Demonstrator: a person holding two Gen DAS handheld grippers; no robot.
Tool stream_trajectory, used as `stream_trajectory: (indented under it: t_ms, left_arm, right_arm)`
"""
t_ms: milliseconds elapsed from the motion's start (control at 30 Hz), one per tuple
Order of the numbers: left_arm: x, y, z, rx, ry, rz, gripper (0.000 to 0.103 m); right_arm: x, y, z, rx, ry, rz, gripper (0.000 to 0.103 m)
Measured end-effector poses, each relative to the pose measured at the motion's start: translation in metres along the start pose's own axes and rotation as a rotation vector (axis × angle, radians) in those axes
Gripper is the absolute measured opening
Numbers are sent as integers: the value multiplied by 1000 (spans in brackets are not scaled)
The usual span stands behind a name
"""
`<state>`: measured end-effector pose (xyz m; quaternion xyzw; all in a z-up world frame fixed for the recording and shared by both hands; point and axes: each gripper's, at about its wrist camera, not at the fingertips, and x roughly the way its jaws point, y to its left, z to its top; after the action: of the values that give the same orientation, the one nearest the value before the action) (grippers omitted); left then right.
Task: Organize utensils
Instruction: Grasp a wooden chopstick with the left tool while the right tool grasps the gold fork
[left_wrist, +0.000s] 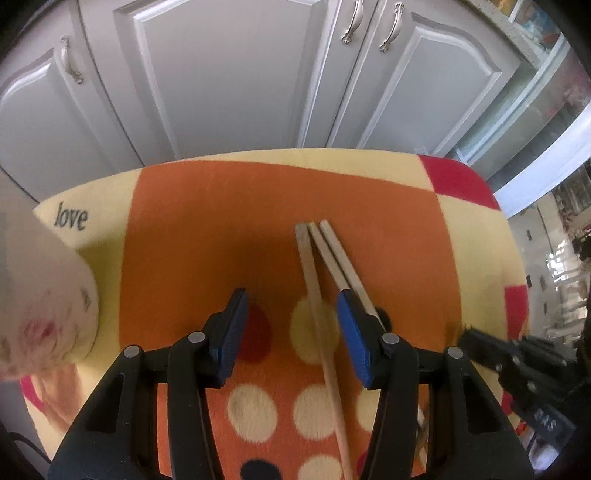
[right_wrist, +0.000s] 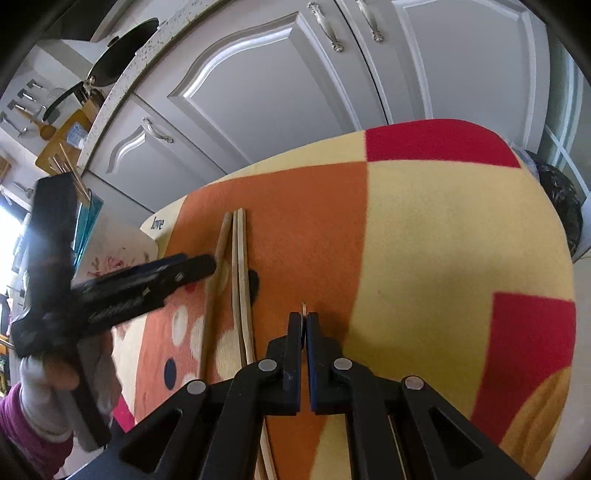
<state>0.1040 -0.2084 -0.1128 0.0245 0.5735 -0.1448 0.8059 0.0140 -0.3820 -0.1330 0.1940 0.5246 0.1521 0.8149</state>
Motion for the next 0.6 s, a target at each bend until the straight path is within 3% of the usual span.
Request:
stream_trajectory:
  t_ms: [133,200,300,467,600]
  left_arm:
    - [9,0,10,5,-2,28,24]
    - [10,0,14,8,-6,31,10]
    - [4,9,12,-23,2,-29,7]
    - [-40,19,-10,22,-64,-118,6]
    - [-55,25,-22,33,-69,-116,6]
  right_arm:
    - [-1,-2,0,11,-9,7,2]
    - [-1,-3,0,16,-17,13,2]
    - [-1,0,1,18,-23,27,2]
    - [-16,17,2,-30,-49,35,2]
    - [-25,20,1,-61,-65,11,2]
